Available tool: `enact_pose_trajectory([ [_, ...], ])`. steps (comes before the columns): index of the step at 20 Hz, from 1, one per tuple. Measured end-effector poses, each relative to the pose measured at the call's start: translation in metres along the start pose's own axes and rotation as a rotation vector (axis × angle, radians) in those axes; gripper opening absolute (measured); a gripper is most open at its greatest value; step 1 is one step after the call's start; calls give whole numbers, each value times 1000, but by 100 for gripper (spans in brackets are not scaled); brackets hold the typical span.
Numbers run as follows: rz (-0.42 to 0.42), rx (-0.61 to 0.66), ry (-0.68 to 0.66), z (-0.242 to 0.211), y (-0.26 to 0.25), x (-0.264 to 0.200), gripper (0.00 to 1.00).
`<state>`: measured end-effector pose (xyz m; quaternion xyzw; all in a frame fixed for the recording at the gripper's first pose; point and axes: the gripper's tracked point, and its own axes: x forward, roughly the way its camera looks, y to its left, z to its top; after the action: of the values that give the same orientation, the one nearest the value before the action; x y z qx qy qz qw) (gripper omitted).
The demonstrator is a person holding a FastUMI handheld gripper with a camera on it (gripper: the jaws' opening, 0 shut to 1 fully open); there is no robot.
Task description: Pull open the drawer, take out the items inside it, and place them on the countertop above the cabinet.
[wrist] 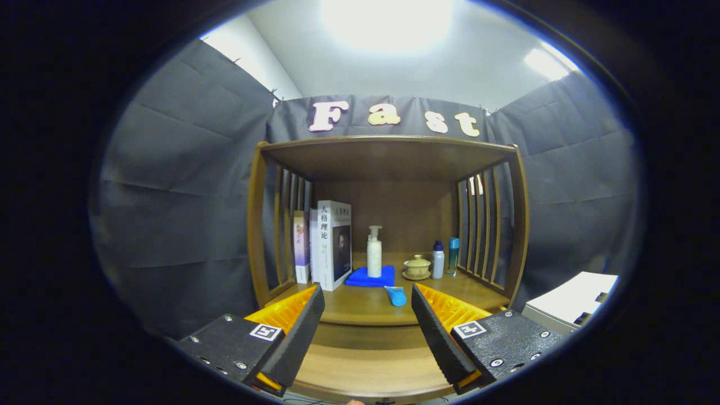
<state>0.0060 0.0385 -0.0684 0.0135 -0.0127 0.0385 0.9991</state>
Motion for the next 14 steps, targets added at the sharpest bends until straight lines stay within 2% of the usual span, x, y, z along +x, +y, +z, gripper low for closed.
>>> enact_pose_trajectory([
  [3, 33, -21, -31, -11, 14, -31, 95],
  [8, 46, -65, -7, -39, 20, -66, 95],
  [14, 18, -122, 64, -93, 6, -95, 95],
])
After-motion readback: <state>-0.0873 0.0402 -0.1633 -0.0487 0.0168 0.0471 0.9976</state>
